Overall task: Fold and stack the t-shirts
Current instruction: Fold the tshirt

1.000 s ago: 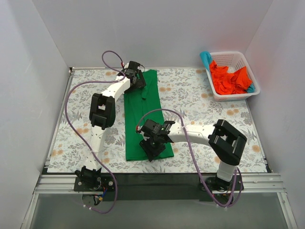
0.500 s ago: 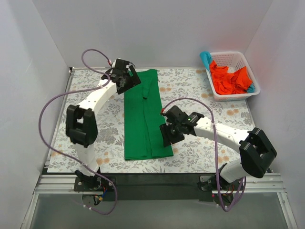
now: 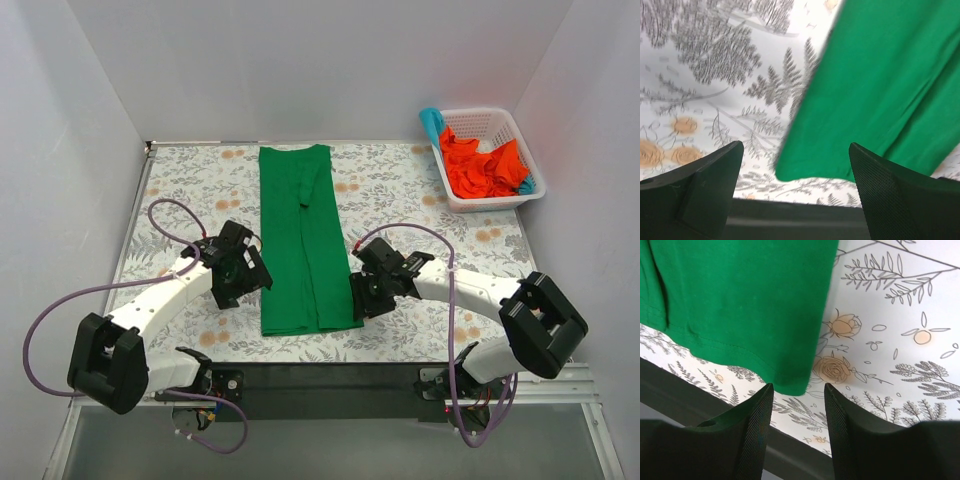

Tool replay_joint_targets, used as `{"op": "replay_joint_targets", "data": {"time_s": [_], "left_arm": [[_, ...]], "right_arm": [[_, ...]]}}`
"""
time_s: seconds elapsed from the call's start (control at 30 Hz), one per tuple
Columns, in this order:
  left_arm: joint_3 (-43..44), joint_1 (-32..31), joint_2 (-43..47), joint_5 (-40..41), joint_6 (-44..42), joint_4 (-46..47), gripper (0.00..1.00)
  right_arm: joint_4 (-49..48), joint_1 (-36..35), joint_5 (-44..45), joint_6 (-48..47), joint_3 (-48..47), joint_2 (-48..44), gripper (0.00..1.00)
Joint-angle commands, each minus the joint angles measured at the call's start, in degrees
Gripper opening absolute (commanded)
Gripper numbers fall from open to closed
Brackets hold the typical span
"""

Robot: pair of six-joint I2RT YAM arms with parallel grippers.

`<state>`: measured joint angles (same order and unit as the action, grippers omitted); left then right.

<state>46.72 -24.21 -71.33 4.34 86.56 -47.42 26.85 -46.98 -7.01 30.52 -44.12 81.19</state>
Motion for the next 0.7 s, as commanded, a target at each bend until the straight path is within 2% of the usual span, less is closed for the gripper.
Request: {"op": "replay_joint_targets", "data": {"time_s": [0.0,0.4,0.67], "left_arm": [[-1.45,-1.02,3.48,-2.85,3.17,-2.32,0.86],[-5.32,-4.0,3.3,-3.37,5.1,-4.79,0.79],[-6.9,-8.22,0.93,-2.85,7.48,-3.65,0.79]], "right_arm": [[-5.66,0.14,-1.17,2.17,-0.09,0.81,0.51],[-6.28,0.05,-1.08,2.61,2.28,4.51,0.49],[-6.2,-0.39,-4.07,2.7,4.04,4.51,0.39]]}}
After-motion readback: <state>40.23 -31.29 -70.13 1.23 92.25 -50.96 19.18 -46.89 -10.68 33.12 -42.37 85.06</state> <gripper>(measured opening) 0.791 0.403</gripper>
